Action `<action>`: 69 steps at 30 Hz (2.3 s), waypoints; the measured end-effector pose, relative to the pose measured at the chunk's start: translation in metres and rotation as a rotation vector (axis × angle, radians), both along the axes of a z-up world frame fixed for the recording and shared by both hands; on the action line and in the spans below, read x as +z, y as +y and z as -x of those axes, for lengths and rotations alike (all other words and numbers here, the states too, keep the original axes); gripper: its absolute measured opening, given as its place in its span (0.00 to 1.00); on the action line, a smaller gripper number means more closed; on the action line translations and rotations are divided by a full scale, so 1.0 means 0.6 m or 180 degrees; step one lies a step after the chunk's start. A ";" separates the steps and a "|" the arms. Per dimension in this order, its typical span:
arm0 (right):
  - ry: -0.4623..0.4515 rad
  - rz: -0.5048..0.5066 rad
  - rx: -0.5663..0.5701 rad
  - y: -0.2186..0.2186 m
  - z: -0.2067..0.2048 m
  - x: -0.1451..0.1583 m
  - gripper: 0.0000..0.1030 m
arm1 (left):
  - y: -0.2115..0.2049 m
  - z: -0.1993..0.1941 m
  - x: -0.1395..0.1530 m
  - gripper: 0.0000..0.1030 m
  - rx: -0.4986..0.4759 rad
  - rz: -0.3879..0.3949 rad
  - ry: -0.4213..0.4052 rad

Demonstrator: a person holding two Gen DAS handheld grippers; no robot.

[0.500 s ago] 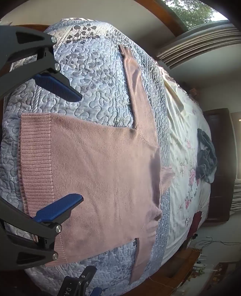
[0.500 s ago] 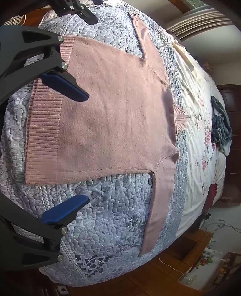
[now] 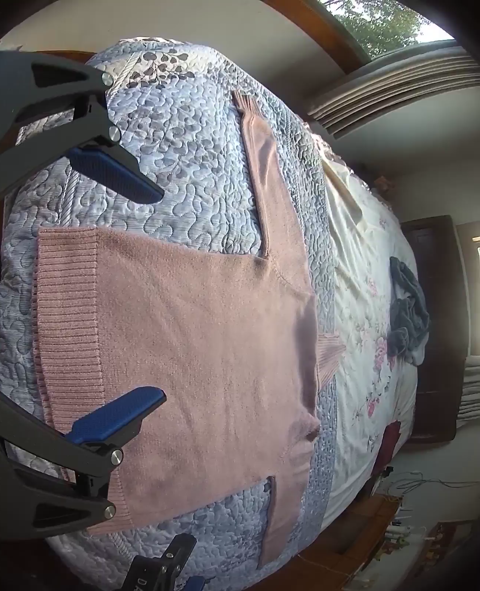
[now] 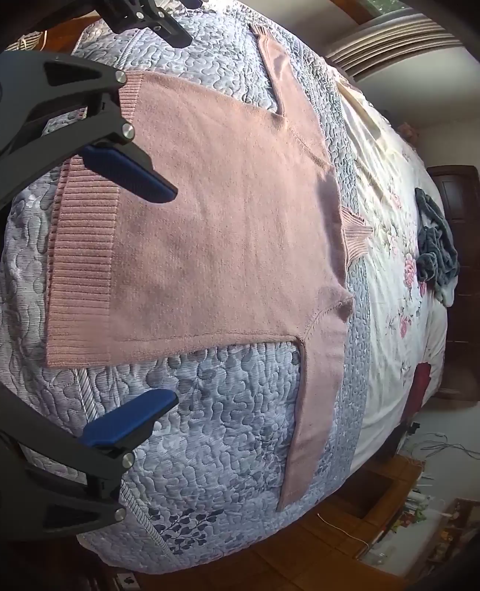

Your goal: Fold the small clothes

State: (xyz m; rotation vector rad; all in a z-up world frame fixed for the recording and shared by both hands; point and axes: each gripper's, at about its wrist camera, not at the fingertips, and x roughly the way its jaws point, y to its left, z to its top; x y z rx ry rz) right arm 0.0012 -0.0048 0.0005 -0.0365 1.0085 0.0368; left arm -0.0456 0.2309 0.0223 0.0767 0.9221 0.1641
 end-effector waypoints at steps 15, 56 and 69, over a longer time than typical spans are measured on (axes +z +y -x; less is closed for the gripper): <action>0.0005 0.0024 -0.0029 -0.008 -0.009 -0.006 0.97 | 0.008 -0.009 -0.005 0.96 0.0013 -0.0001 0.0002; 0.0011 0.0021 -0.0018 -0.014 -0.020 -0.010 0.97 | 0.013 -0.014 -0.011 0.96 0.0041 -0.0034 0.0020; 0.0008 0.0013 -0.0025 -0.013 -0.020 -0.014 0.97 | 0.015 -0.016 -0.017 0.96 0.0058 -0.0029 0.0033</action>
